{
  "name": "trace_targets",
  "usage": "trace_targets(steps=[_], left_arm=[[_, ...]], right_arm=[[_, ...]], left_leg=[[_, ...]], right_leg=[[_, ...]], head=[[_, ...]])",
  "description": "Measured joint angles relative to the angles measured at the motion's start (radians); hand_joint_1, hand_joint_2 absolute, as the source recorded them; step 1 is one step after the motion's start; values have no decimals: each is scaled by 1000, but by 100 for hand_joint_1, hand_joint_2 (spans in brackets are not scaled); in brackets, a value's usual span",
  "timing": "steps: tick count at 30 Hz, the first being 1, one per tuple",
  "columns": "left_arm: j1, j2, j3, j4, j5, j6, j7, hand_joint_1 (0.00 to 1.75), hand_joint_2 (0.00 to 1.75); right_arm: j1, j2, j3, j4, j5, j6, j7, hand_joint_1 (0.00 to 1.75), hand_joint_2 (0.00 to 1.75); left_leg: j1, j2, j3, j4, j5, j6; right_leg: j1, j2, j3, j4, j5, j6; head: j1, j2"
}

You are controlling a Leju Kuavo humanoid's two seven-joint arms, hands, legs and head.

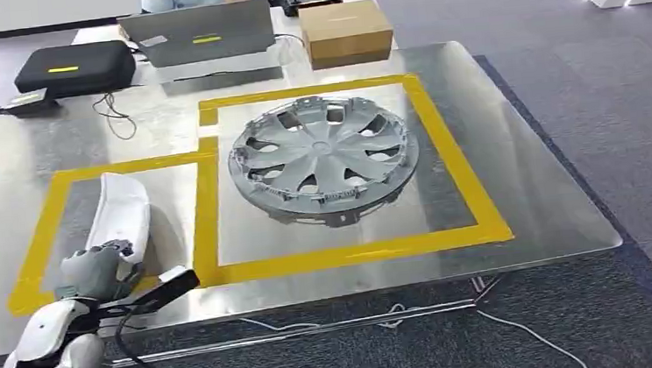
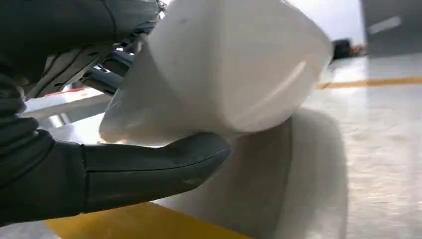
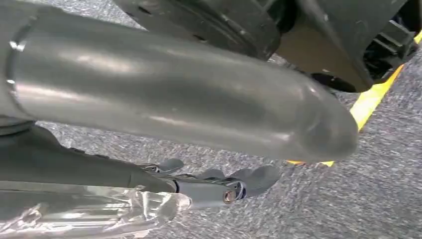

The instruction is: Take the parts from the cabinet and place them on the table.

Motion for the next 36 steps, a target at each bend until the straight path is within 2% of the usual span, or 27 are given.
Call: trace_targets(steps=[2,3,7,14,22,23,27,30,32,33,34,35,36], left_arm=[[-6,4,0,13,-4,2,2,0,175],[-8,3,0,18,3,3,2,0,0],[-10,-3,1,21,53,-3,-14,0,0],[23,-22,1,-26,170,3,-98,0,0],[43,-32,1,-102,206,-8,-103,0,0],[51,-32,1,-108,223,-3,-120,0,0],[109,-34,1,-167,320,-4,-204,0,0],[156,-34,0,-235,372,-16,-232,0,0],[180,-34,0,-274,412,-28,-253,0,0],[192,-34,-1,-297,435,-31,-262,0,0],[204,-34,-2,-319,453,-35,-264,0,0],[217,-34,-2,-338,468,-36,-266,0,0],[236,-34,-1,-352,480,-35,-270,0,0]], right_arm=[[0,0,3,11,0,-4,0,0,0],[0,0,4,16,0,-6,0,0,0],[-2,0,6,20,-4,-17,6,0,0],[4,0,8,24,-18,-25,3,0,0],[3,0,8,24,-20,-27,10,0,0],[5,0,8,24,-21,-29,8,0,0],[18,0,8,24,-34,-35,-7,0,0],[24,0,7,24,-37,-37,-15,0,0],[26,0,6,24,-43,-37,-16,0,0],[26,-1,4,23,-46,-37,-15,0,0],[30,-3,2,21,-48,-37,-11,0,0],[34,-3,1,16,-50,-36,-5,0,0],[38,-3,1,12,-50,-35,2,0,0]], left_leg=[[0,0,1,0,0,0],[0,0,1,0,0,0],[0,0,1,0,0,1],[0,0,1,0,0,1],[0,0,0,0,0,1],[-2,0,0,2,-1,4],[-6,0,0,3,-3,8],[-12,0,-1,5,-5,17],[-16,0,-1,5,5,26],[-8,2,1,-13,17,32],[-1,7,6,-21,25,32],[3,7,5,-24,28,36],[5,8,4,-24,28,36]], right_leg=[[0,-1,0,0,0,0],[0,-1,0,0,0,0],[0,0,0,0,0,0],[0,0,0,-1,0,0],[0,-1,1,-1,0,0],[-3,-1,1,-2,2,3],[-6,0,1,-2,1,5],[-12,0,2,-3,2,13],[-16,0,4,-10,12,25],[-9,1,5,-13,16,31],[-9,-1,-9,-3,-6,34],[-9,-2,-24,40,-42,38],[-13,-3,-50,112,-83,43]], head=[[0,0],[0,0],[0,0],[0,0],[0,0],[0,0],[0,0],[0,0],[-1,0],[-1,0],[2,0],[8,0],[10,0]])
